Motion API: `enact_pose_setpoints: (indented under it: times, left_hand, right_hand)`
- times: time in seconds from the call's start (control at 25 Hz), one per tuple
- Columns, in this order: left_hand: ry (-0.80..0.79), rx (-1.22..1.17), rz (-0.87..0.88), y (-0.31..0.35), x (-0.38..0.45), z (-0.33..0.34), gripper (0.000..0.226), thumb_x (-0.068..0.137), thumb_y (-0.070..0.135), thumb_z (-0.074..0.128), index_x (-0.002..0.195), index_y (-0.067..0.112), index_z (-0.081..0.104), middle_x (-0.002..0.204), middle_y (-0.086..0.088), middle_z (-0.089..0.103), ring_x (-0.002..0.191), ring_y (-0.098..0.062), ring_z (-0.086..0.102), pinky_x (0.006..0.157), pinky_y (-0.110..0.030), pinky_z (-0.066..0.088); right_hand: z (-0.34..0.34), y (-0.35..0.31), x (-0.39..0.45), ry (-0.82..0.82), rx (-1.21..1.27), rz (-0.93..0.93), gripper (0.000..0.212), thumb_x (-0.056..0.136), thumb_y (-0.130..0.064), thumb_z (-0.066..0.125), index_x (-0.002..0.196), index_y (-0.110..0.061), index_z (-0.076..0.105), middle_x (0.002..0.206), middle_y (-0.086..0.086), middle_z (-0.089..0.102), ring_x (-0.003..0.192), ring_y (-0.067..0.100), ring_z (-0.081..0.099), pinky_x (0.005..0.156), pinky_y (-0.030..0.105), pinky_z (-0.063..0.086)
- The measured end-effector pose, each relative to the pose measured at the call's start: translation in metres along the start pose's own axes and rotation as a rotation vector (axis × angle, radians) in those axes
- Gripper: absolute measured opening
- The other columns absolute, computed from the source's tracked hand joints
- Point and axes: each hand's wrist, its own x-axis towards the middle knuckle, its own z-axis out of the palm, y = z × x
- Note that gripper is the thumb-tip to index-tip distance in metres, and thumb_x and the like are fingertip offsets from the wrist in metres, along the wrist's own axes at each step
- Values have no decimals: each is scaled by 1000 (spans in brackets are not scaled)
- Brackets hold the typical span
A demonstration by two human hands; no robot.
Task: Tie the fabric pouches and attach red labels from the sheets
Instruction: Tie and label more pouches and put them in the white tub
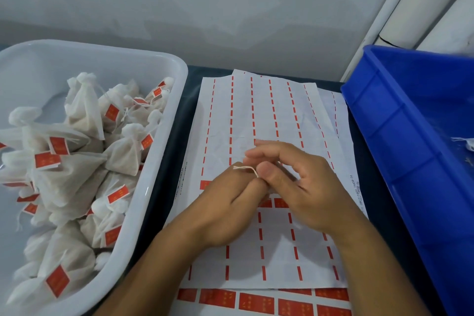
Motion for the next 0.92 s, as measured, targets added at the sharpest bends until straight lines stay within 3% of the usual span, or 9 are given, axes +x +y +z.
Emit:
enact_pose_setpoints:
  times: [0.12,0.28,0.4,0.52,0.72,0.8,0.92]
  left_hand:
    - [-12,-78,-131,-2,0,-5,54,105,46,26,91,14,68,96,-1,69,95,-18,65,92,-41,53]
    - [99,-143,-204,2,2,-7,49,110,41,32,78,27,67,93,8,68,92,-7,66,86,-27,50]
    - [164,-169,-317,-1,3,-8,47,106,46,38,77,30,71,92,9,72,93,-7,68,89,-31,50]
    - [180,-255,-364,-2,4,-12,46,105,46,45,80,25,78,88,3,76,89,-13,72,92,-38,53]
    - [249,-311,-443,0,4,-11,40,102,49,50,77,38,79,79,12,76,77,-1,72,80,-32,50]
    - [281,-354,-485,-3,4,-11,35,96,58,52,80,42,79,82,17,77,82,-1,72,85,-37,52]
    - [237,-504,-508,-7,5,-11,49,82,59,48,107,29,78,111,4,77,110,-19,70,106,-52,47]
  right_hand:
    - [-2,-1,1,47,4,7,23,102,-44,54,120,-36,66,111,-22,71,112,6,67,89,16,55]
    - [-4,0,1,73,3,-6,10,97,-43,59,105,-39,64,102,-21,69,105,12,68,89,24,57]
    - [-5,3,-1,59,5,-15,8,95,-37,65,101,-33,67,98,-16,69,101,18,68,88,32,58]
    - [-6,5,-1,23,-41,-60,9,93,-32,70,101,-29,71,99,-16,68,102,18,68,88,29,57]
    - [-8,2,-3,-10,-138,-121,22,92,-36,71,112,-33,76,105,-20,68,104,11,67,87,21,54]
    - [-8,2,-4,-13,-174,-126,27,92,-35,73,118,-32,75,106,-20,66,104,9,65,85,19,54]
    - [-9,2,-6,-2,-202,-120,35,91,-26,75,125,-34,72,105,-19,62,103,7,62,82,11,51]
